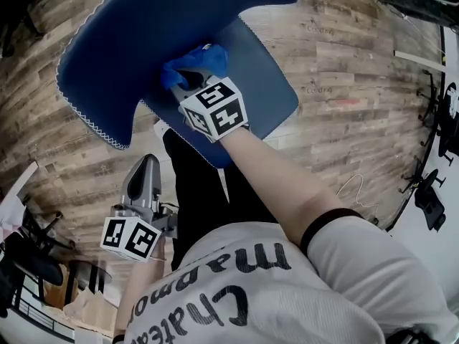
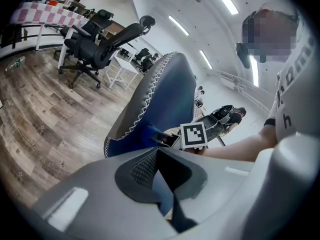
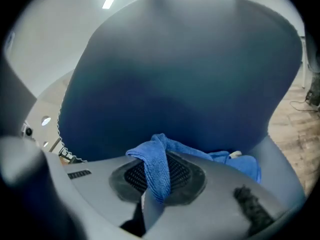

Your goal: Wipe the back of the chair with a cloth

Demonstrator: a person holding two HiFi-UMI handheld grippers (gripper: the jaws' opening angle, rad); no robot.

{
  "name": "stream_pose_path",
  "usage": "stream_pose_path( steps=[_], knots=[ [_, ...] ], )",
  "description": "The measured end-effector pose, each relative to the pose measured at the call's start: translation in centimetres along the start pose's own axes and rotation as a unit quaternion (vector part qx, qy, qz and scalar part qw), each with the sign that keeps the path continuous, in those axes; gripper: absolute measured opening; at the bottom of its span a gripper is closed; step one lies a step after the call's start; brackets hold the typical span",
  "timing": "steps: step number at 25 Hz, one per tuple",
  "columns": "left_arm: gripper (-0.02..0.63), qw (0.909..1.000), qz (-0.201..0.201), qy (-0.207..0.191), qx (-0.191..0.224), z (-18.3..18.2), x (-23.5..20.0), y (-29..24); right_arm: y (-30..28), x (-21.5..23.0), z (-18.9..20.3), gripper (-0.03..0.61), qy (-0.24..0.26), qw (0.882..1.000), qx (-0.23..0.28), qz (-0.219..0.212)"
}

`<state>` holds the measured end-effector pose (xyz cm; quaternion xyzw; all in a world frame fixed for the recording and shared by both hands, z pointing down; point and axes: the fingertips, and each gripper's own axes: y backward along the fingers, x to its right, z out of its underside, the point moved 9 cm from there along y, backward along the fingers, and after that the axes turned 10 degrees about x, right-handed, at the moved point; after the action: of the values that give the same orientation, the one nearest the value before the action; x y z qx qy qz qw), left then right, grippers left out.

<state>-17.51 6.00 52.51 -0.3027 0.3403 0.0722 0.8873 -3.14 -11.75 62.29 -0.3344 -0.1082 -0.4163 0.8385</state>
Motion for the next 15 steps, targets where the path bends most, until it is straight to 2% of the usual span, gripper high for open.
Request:
stream_pose_path(
  steps=[4,8,11,15],
  knots=[
    [0.003,1.0,-0.001,0.004,0.002,0.0,-0.5,0.2,-2.2,-3.0,1.2,0.048,0.012,0.998,-0.048,-0.04],
    [0.003,1.0,-0.005,0.005,0.004,-0.1,-1.0,0.4,-3.2,-4.9,1.6,0.048,0.066,0.992,-0.077,-0.077],
    [0.003,0.9999,-0.009,0.005,0.004,-0.3,-1.4,0.6,-3.3,-5.9,2.2,0.048,0.098,0.982,-0.098,-0.126],
    [0.003,0.9999,-0.011,0.006,0.006,-0.6,-1.8,0.6,-3.9,-6.8,2.6,0.048,0.098,0.974,-0.114,-0.169]
  ],
)
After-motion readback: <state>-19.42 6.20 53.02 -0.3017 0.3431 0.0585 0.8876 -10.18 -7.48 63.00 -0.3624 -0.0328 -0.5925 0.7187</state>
